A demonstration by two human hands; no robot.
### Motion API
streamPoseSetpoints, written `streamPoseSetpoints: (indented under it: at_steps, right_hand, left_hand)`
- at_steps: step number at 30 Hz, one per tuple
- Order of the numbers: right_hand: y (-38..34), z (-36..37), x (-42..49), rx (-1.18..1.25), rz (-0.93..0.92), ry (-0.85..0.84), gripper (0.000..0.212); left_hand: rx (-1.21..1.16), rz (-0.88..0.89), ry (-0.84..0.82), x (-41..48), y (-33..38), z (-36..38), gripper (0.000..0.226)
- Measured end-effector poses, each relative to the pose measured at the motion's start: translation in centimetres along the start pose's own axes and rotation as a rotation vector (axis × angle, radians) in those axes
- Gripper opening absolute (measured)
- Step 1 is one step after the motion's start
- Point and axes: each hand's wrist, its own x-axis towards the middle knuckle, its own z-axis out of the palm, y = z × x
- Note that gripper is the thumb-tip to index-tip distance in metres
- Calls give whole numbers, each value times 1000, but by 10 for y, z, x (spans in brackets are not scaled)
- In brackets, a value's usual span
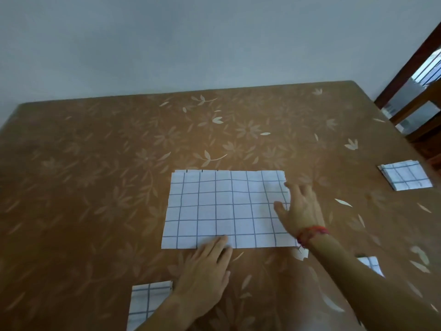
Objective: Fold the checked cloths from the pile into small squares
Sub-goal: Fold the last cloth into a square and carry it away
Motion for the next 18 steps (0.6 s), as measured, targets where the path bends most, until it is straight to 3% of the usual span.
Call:
streamPoseSetpoints:
  at_steps: [7, 18]
  right_hand:
    - [-26, 34, -77, -196, -402, -212, 56]
    - [-31, 52, -114, -354, -374, -361, 58]
  left_hand:
    - [100, 104, 19, 2, -13, 10, 51]
    - [140, 105, 53, -2, -17, 11, 46]
